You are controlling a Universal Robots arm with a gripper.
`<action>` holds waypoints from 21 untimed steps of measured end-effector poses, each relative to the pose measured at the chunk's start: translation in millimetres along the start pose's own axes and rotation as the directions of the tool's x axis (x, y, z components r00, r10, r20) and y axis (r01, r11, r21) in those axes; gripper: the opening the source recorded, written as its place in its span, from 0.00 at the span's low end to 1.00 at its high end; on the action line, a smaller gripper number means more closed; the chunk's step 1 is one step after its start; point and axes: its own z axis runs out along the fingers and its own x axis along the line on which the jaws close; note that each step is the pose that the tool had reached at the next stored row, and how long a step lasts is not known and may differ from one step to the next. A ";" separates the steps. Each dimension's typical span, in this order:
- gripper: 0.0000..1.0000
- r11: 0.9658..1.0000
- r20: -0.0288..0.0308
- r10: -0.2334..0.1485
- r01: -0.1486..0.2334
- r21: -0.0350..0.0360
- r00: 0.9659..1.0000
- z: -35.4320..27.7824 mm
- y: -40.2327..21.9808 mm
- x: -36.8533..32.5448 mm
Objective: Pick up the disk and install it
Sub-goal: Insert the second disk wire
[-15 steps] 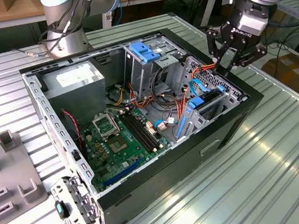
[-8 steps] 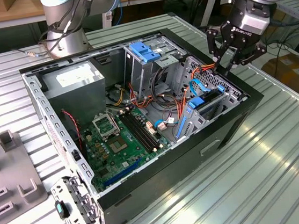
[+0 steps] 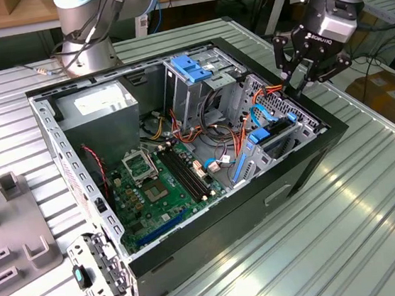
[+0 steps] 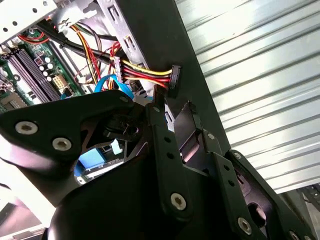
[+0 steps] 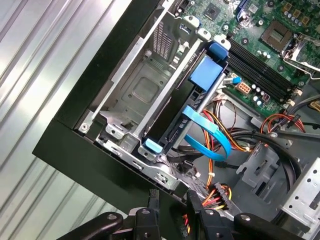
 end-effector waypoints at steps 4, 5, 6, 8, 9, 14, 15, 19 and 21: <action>0.36 1.000 0.000 -0.005 0.005 0.000 1.000 0.2 -6.8 -1.5; 0.36 1.000 0.000 -0.012 0.012 0.000 1.000 0.3 -8.6 -1.3; 0.36 1.000 0.000 -0.021 0.021 -0.001 1.000 0.2 -10.3 -1.0; 0.36 1.000 0.001 -0.029 0.029 -0.001 1.000 0.3 -11.6 -1.0; 0.36 0.999 0.001 -0.037 0.037 -0.001 0.999 0.3 -12.5 -0.9; 0.36 0.995 0.002 -0.096 0.096 -0.003 0.995 0.8 -15.4 -2.1; 0.36 0.993 0.003 -0.116 0.116 -0.003 0.993 0.9 -15.6 -2.3; 0.36 0.989 0.003 -0.146 0.146 -0.004 0.989 1.0 -17.1 -2.8; 0.36 0.989 0.003 -0.146 0.146 -0.004 0.989 1.0 -17.1 -2.8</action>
